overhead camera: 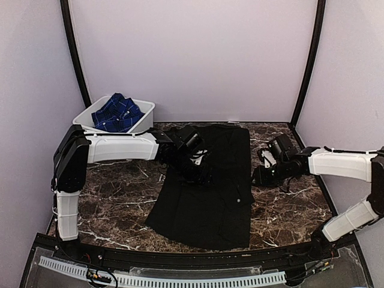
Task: Fold and stack the long sleeve shirts
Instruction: Adjust the 1/3-folded shirt at the center of the board.
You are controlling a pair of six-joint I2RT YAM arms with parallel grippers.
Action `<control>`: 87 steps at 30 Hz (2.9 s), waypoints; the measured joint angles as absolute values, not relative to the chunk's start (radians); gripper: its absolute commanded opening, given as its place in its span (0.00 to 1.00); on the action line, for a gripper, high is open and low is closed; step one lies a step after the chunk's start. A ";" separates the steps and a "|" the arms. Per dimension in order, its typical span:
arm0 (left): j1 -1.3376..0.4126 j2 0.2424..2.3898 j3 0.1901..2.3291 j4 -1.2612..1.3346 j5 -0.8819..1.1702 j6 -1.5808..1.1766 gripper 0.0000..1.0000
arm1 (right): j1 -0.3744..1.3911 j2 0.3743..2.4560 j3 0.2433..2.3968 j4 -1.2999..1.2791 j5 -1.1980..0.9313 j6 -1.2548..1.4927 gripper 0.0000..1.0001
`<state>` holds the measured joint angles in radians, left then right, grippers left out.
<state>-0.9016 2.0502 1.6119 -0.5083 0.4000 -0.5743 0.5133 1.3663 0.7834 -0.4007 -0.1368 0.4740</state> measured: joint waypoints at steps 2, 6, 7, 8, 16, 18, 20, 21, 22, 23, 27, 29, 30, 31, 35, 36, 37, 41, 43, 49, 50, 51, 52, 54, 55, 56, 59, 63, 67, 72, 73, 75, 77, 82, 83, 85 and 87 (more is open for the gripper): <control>-0.902 2.051 1.607 -0.484 0.403 -0.583 0.60 | 0.527 1.367 0.736 -0.396 -0.142 0.480 0.39; -0.902 2.051 1.602 -0.439 0.403 -0.592 0.59 | 0.558 1.391 0.693 -0.368 -0.165 0.498 0.35; -0.902 2.051 1.599 -0.434 0.403 -0.593 0.58 | 0.561 1.399 0.685 -0.353 -0.169 0.504 0.34; -0.902 2.051 1.597 -0.434 0.403 -0.593 0.58 | 0.563 1.411 0.677 -0.339 -0.174 0.510 0.33; -0.902 2.051 1.573 -0.424 0.400 -0.599 0.57 | 0.563 1.479 0.664 -0.257 -0.198 0.560 0.28; -0.902 2.051 1.573 -0.419 0.400 -0.600 0.57 | 0.563 1.479 0.663 -0.255 -0.199 0.572 0.25; -0.902 2.051 1.573 -0.417 0.400 -0.603 0.57 | 0.563 1.479 0.662 -0.255 -0.199 0.585 0.21; -0.902 2.051 1.573 -0.416 0.400 -0.604 0.57 | 0.563 1.479 0.661 -0.255 -0.202 0.593 0.19; -0.902 2.051 1.573 -0.414 0.400 -0.606 0.57 | 0.563 1.478 0.658 -0.253 -0.205 0.599 0.16; -0.902 2.051 1.573 -0.412 0.400 -0.607 0.57 | 0.563 1.477 0.656 -0.254 -0.207 0.608 0.14; -0.901 2.051 1.573 -0.402 0.403 -0.607 0.57 | 0.563 1.466 0.650 -0.263 -0.220 0.630 0.03; -0.899 2.051 1.573 -0.400 0.403 -0.607 0.57 | 0.563 1.459 0.650 -0.268 -0.230 0.637 0.00; -0.896 2.051 1.573 -0.400 0.404 -0.606 0.57 | 0.563 1.456 0.650 -0.271 -0.236 0.641 0.00; -0.894 2.051 1.573 -0.401 0.405 -0.606 0.57 | 0.563 1.452 0.650 -0.274 -0.240 0.642 0.00; -0.884 2.051 1.573 -0.403 0.409 -0.601 0.56 | 0.563 1.428 0.651 -0.302 -0.261 0.649 0.00; -0.879 2.051 1.573 -0.403 0.410 -0.599 0.56 | 0.563 1.423 0.653 -0.311 -0.266 0.650 0.00; -0.875 2.051 1.573 -0.404 0.411 -0.596 0.56 | 0.563 1.417 0.655 -0.321 -0.271 0.651 0.00; -0.860 2.051 1.573 -0.410 0.422 -0.587 0.56 | 0.563 1.389 0.665 -0.359 -0.294 0.665 0.00; -0.855 2.051 1.573 -0.411 0.427 -0.584 0.56 | 0.563 1.377 0.666 -0.371 -0.308 0.672 0.00; -0.843 2.051 1.573 -0.413 0.440 -0.575 0.56 | 0.570 1.352 0.670 -0.445 -0.322 0.682 0.17; -0.842 2.051 1.573 -0.413 0.443 -0.572 0.56 | 0.570 1.354 0.670 -0.460 -0.317 0.672 0.22; -0.842 2.051 1.574 -0.413 0.447 -0.570 0.56 | 0.570 1.357 0.670 -0.469 -0.316 0.675 0.24; -0.840 2.051 1.574 -0.413 0.450 -0.569 0.56 | 0.570 1.361 0.670 -0.476 -0.315 0.674 0.24; -0.839 2.051 1.574 -0.413 0.453 -0.566 0.56 | 0.570 1.365 0.670 -0.477 -0.314 0.677 0.24; -0.839 2.051 1.574 -0.414 0.454 -0.564 0.56 | 0.570 1.365 0.670 -0.477 -0.313 0.681 0.23; -0.839 2.051 1.575 -0.415 0.454 -0.562 0.56 | 0.570 1.366 0.670 -0.476 -0.313 0.684 0.22; -0.838 2.051 1.578 -0.419 0.456 -0.560 0.56 | 0.570 1.370 0.670 -0.469 -0.313 0.695 0.16; -0.835 2.051 1.578 -0.421 0.456 -0.558 0.56 | 0.570 1.380 0.670 -0.464 -0.314 0.703 0.11; -0.834 2.051 1.578 -0.422 0.456 -0.556 0.56 | 0.570 1.380 0.665 -0.463 -0.315 0.717 0.00; -0.833 2.051 1.578 -0.422 0.456 -0.556 0.56 | 0.587 1.378 0.655 -0.469 -0.322 0.723 0.00; -0.833 2.051 1.578 -0.422 0.456 -0.556 0.56 | 0.596 1.374 0.655 -0.473 -0.326 0.725 0.00; -0.833 2.051 1.579 -0.422 0.456 -0.556 0.56 | 0.617 1.360 0.655 -0.482 -0.339 0.731 0.00; -0.833 2.051 1.582 -0.424 0.456 -0.556 0.56 | 0.644 1.342 0.655 -0.500 -0.349 0.737 0.00; -0.828 2.051 1.585 -0.430 0.456 -0.552 0.56 | 0.709 1.301 0.656 -0.562 -0.370 0.756 0.00; -0.827 2.051 1.586 -0.432 0.456 -0.551 0.56 | 0.720 1.293 0.656 -0.570 -0.374 0.760 0.00; -0.826 2.050 1.588 -0.438 0.456 -0.549 0.56 | 0.750 1.275 0.656 -0.590 -0.381 0.774 0.00; -0.826 2.049 1.588 -0.441 0.457 -0.546 0.56 | 0.786 1.266 0.656 -0.601 -0.385 0.792 0.00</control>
